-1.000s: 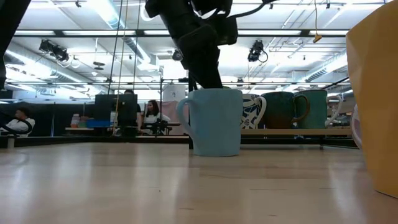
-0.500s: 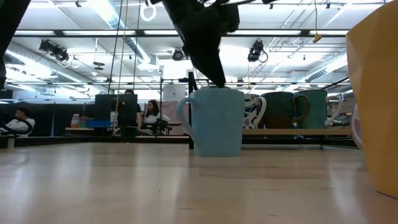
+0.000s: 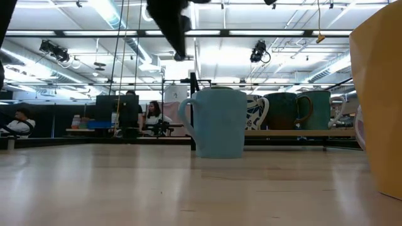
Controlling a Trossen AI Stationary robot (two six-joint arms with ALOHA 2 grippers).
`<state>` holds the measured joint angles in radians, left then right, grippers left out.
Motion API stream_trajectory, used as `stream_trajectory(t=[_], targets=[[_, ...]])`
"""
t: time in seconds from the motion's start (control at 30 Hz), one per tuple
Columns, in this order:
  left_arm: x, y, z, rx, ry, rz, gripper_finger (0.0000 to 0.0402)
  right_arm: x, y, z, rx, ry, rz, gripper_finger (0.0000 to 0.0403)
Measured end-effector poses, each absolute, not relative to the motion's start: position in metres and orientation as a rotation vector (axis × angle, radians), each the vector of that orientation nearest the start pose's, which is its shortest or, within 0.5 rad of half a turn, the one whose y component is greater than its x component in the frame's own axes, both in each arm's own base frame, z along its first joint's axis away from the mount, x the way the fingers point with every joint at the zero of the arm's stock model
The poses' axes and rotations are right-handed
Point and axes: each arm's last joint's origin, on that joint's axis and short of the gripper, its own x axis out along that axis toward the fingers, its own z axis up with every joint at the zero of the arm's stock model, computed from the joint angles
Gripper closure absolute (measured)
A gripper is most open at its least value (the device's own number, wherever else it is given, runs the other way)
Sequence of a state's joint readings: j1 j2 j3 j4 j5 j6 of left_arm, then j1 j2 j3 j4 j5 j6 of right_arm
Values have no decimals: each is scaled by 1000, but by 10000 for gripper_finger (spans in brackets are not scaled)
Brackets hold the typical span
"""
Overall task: Place coffee mugs
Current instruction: Put the blue mug on the shelf
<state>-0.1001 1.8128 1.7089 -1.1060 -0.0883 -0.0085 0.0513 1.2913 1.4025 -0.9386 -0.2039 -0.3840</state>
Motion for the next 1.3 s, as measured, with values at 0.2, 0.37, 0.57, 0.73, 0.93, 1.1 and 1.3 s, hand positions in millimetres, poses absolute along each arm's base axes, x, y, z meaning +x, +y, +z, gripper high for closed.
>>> stream_trajectory(t=[0.2, 0.37, 0.57, 0.73, 0.93, 1.1, 1.3], targets=[[340, -41, 320, 98, 1210, -6, 251, 264, 20, 369, -257, 742, 383, 261], [314, -43, 292, 42, 1161, 16, 251, 284, 21, 351, -223, 804, 378, 261], [279, -40, 237, -103, 1024, 75, 251, 311, 24, 321, -208, 897, 390, 261], [256, -36, 202, -202, 889, 93, 251, 333, 30, 293, -207, 966, 412, 261], [248, -34, 185, -247, 772, 81, 251, 352, 39, 264, -224, 1016, 444, 261], [248, -34, 184, -248, 761, 79, 251, 363, 41, 245, -228, 1052, 448, 261], [249, -35, 185, -251, 742, 75, 251, 370, 42, 229, -212, 1088, 441, 261]])
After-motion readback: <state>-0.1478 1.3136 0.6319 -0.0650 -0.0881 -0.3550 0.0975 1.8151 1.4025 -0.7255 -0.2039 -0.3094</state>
